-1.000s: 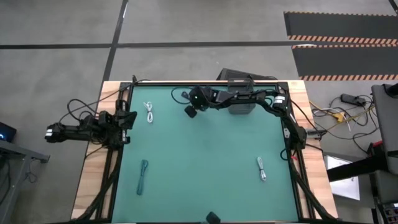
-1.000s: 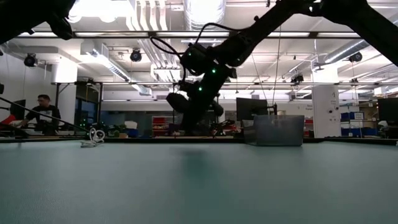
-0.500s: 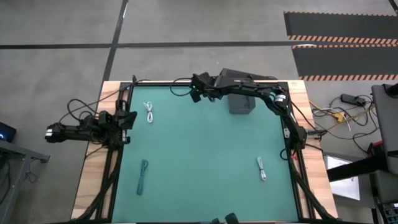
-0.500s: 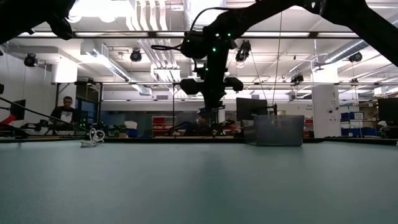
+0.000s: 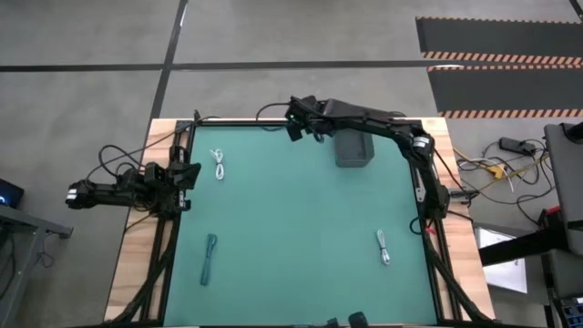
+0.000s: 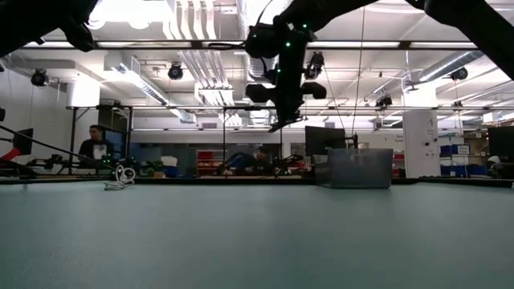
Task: Pick and place USB-C Cables
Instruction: Put the purple charger cable into the black bin
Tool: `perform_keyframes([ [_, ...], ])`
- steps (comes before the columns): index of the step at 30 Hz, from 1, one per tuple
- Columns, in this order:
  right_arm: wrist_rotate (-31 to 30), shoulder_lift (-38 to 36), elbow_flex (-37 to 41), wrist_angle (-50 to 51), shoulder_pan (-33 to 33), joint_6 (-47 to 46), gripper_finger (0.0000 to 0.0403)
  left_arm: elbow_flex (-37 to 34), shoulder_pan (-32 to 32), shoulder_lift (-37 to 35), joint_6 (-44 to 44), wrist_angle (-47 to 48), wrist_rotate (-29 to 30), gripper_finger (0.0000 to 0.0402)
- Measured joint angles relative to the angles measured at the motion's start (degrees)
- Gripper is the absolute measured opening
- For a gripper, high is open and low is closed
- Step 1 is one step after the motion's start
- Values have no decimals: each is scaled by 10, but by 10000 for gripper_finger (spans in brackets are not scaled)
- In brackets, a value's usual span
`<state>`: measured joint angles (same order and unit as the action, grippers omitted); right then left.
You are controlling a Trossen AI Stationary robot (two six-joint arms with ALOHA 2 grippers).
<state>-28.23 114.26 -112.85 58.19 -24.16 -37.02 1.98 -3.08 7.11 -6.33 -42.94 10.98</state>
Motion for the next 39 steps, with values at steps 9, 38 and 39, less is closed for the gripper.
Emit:
perform_keyframes([
  [9, 2, -53, 40, 49, -28, -34, 18, 0, 0, 0, 0, 2, 0, 0],
  [38, -4, -128, 223, 49, -82, -74, 18, 0, 0, 0, 0, 14, 0, 0],
  [39, -3, -128, 225, 46, -82, -74, 18, 0, 0, 0, 0, 14, 0, 0],
])
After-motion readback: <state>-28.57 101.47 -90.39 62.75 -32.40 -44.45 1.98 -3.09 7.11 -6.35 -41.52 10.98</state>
